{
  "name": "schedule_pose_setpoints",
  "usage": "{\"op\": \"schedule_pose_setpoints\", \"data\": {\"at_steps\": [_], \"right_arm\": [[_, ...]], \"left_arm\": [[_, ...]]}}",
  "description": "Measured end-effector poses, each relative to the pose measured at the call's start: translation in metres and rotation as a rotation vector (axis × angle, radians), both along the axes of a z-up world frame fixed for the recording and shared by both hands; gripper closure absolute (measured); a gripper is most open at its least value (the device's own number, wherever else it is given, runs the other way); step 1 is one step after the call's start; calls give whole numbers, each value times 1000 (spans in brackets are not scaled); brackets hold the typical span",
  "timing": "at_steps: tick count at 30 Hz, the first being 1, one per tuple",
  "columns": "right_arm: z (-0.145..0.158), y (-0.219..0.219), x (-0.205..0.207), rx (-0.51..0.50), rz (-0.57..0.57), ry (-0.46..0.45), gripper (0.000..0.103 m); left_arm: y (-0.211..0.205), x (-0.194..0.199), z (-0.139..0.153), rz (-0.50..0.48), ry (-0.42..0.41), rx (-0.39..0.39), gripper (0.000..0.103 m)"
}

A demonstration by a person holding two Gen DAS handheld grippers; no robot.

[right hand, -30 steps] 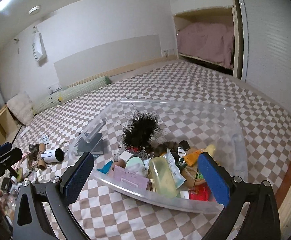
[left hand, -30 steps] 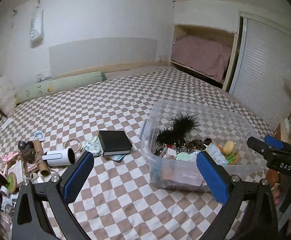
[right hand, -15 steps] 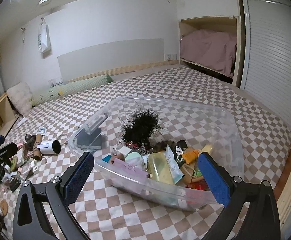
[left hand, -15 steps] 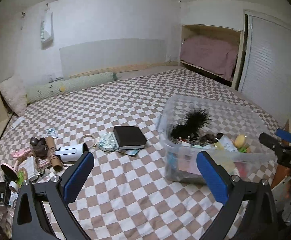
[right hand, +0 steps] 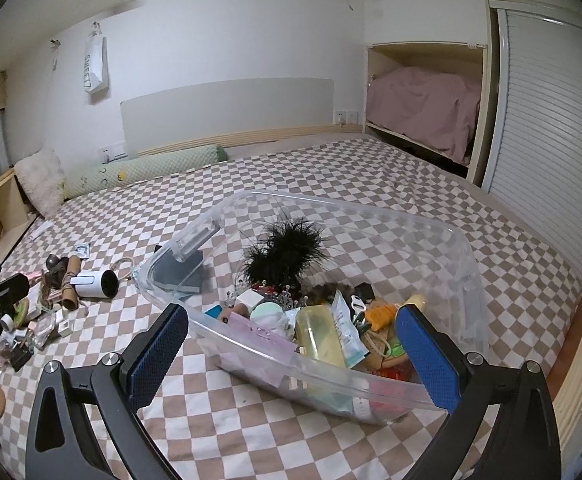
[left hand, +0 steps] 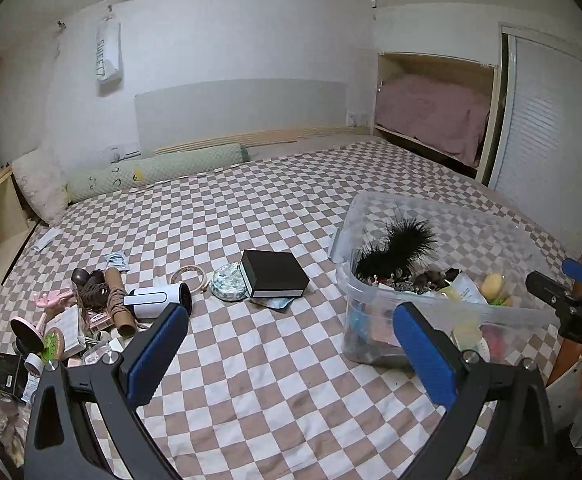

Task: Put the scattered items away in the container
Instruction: 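Lift both open tools out of the container and back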

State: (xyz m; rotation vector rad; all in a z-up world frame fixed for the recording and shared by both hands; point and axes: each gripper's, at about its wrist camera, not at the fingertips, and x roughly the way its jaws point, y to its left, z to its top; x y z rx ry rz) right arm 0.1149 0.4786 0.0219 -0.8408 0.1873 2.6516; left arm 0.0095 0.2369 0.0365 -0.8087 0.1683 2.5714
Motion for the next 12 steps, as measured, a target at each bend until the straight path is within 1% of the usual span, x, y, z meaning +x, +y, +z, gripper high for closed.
{"op": "schedule_pose_setpoints", "data": {"at_steps": [12], "right_arm": [[1,-1,0,-4,3,1,0]], "left_arm": [[3,1,-2,-11,5,-6,0]]}}
